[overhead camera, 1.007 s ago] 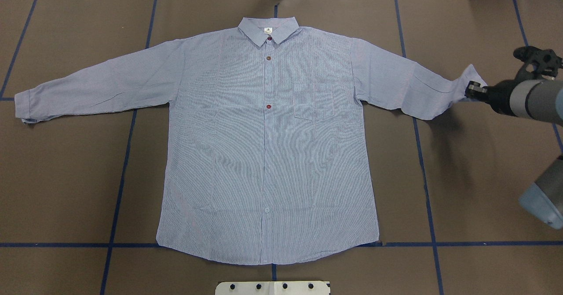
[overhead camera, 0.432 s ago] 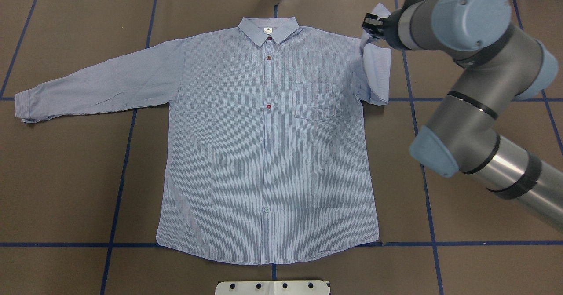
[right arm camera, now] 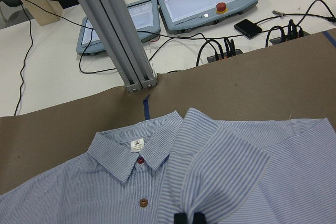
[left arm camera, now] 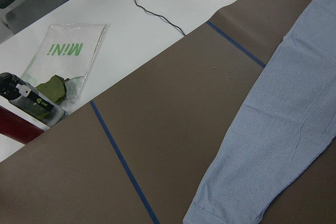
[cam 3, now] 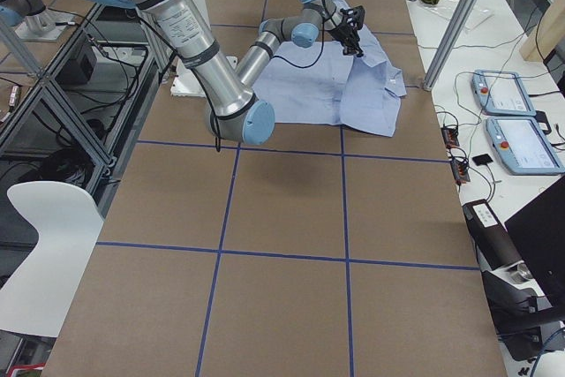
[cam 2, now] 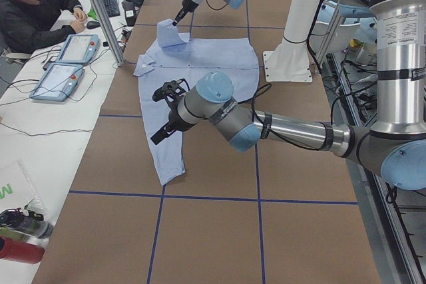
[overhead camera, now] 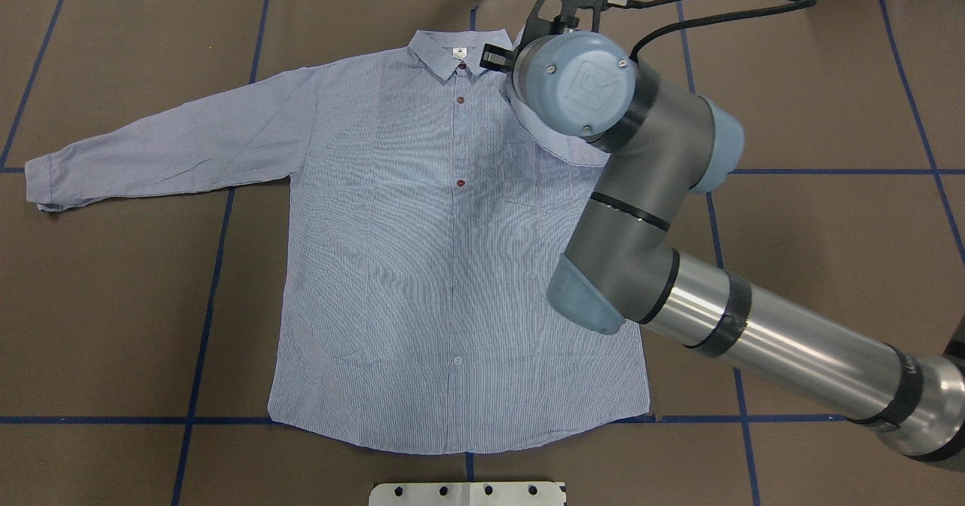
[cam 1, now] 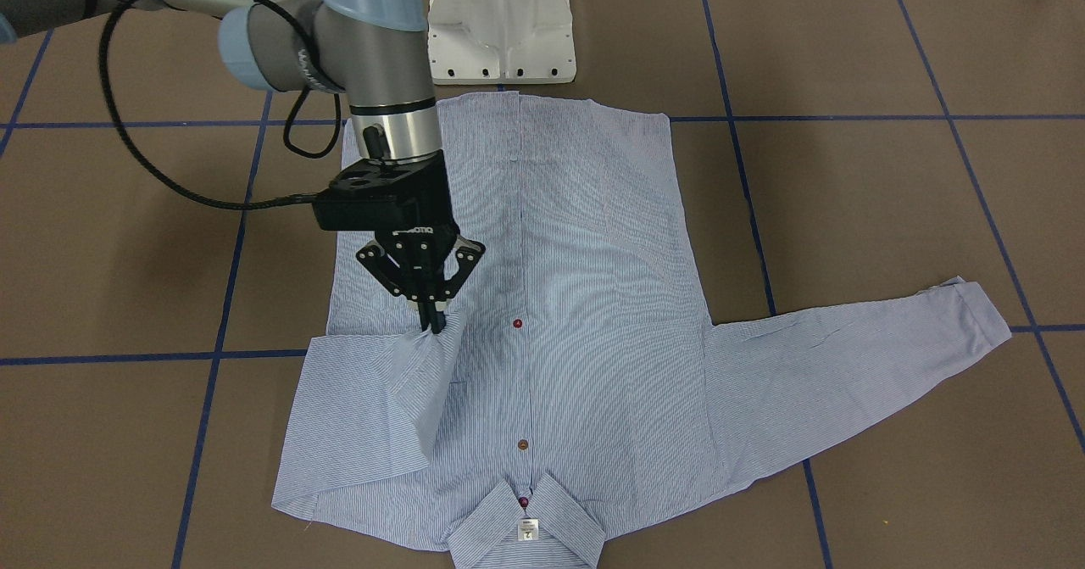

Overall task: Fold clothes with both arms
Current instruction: 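Carry the cuff with the right gripper across the shirt chest toward the collar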

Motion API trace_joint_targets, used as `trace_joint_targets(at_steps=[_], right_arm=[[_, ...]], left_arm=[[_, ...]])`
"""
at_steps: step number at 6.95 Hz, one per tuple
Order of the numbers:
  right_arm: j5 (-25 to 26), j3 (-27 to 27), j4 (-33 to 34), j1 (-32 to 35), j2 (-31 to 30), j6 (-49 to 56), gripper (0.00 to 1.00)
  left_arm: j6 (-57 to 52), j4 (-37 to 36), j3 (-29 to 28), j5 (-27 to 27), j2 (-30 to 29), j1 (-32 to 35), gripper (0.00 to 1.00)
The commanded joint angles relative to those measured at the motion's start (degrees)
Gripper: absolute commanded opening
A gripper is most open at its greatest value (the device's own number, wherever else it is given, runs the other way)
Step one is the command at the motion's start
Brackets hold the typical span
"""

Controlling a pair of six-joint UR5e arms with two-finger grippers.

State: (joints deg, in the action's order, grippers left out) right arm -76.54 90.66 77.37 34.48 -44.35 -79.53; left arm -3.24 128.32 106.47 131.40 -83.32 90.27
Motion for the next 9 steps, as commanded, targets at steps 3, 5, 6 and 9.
trace_joint_targets(at_steps=[3,5,6,9], right_arm=[[5.08,-19.68,0.59,-6.52,13.89,-1.75,0.00],[6.13,-24.97,0.68,-7.67,16.82,-2.12,0.00],[6.14,-32.31,0.77,-7.67,21.45,-2.38,0.07],[5.26,-34.76,8.97,-8.03,28.58,-2.73,1.00]], left_arm=[[0.08,0.00,-0.03,0.00,0.00,0.00,1.00],[0.08,0.00,-0.03,0.00,0.00,0.00,1.00],[0.08,0.00,-0.03,0.00,0.00,0.00,1.00],[0.08,0.00,-0.65,0.00,-0.09,0.00,1.00]])
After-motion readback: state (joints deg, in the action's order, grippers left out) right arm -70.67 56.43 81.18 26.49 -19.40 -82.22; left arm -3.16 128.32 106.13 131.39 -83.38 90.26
